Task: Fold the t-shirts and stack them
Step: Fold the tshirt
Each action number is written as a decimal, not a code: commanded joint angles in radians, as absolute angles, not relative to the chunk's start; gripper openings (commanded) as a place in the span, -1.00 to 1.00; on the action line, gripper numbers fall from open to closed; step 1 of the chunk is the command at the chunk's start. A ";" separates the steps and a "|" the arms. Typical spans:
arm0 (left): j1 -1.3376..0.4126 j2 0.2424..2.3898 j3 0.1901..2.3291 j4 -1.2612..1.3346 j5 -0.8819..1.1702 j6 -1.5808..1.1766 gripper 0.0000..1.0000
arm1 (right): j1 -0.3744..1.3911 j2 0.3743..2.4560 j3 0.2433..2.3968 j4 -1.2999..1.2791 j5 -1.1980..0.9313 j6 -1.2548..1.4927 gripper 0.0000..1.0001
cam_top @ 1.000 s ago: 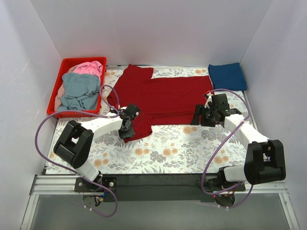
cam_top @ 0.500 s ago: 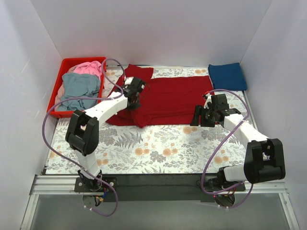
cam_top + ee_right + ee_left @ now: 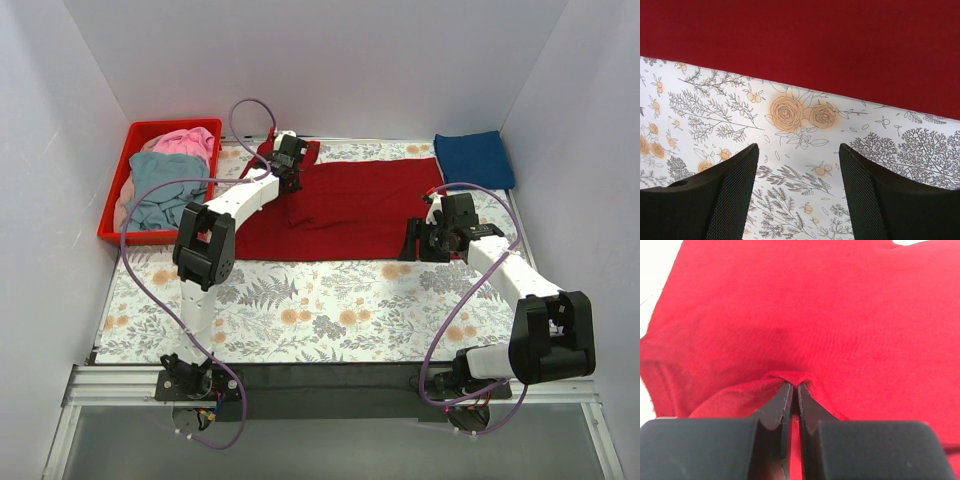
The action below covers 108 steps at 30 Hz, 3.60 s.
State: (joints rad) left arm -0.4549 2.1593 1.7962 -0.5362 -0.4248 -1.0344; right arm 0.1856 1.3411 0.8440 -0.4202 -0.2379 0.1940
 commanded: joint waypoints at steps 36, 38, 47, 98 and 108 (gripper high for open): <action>-0.287 1.628 1.191 -0.500 -0.414 -1.192 -0.03 | -0.040 1.446 0.867 -0.177 -0.211 0.380 0.22; -0.278 1.623 1.145 -0.494 -0.422 -1.196 -0.03 | -0.070 1.463 0.858 -0.157 -0.244 0.390 0.18; -0.270 1.726 1.121 -0.477 -0.494 -1.201 -0.22 | -0.097 1.539 0.824 -0.032 -0.290 0.413 0.07; -0.273 1.654 1.034 -0.515 -0.236 -1.377 -0.51 | -0.077 1.552 0.807 -0.011 -0.242 0.334 0.17; -0.134 1.576 0.790 -0.581 -0.213 -1.417 -0.61 | -0.178 1.605 0.716 -0.014 -0.223 0.374 0.18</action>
